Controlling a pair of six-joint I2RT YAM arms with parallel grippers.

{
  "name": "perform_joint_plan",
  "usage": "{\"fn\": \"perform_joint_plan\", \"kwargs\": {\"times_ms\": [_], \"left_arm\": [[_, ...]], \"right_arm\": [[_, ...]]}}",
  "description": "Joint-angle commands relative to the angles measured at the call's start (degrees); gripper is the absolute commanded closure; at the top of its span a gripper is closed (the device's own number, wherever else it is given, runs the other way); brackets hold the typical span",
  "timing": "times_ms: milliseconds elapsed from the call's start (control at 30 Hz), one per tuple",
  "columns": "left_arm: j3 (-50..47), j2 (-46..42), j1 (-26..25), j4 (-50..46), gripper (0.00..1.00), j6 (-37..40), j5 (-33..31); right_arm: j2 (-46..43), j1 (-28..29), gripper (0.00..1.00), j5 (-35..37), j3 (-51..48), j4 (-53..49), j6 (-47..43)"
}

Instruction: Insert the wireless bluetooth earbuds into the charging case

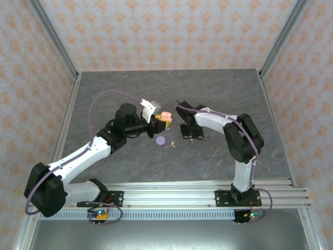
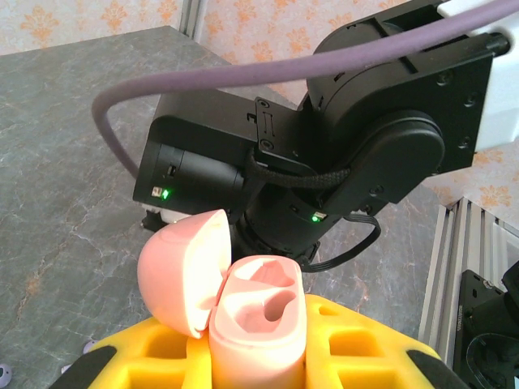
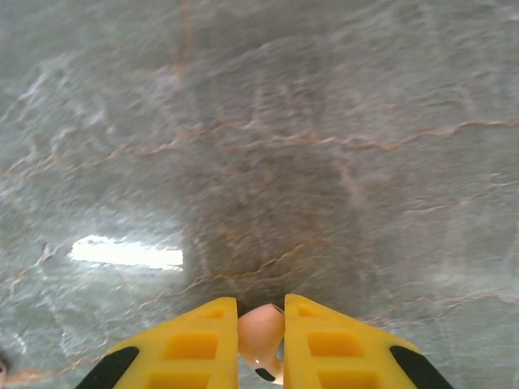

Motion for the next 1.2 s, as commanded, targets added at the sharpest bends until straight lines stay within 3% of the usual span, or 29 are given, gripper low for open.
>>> {"fn": "perform_joint_plan", "kwargs": {"times_ms": [0,367,567,1167], "left_arm": [[-0.2,-2.0,-0.3,0.2,0.89,0.5,-1.1],[-0.2,-2.3,-0.4,0.1,0.88,0.5,-1.1],[-0.5,-2.6,-0.3,0.2,0.89,0.4,-1.2],[-0.4,-2.2,-0.3,0.3,0.88,0.2,-1.2]], "right_arm": [[0.5,-1.1,0.82,4.5,0.8,0.8,3.9],[-0.9,-1.5,0.64,1.7,2.6,-1.5,-3.8],[0.2,-1.5,0.63,-0.4,4.0,-3.9,-11.1],[2.6,-1.4,0.64,0.6,4.4,-3.4,-13.4]]}}
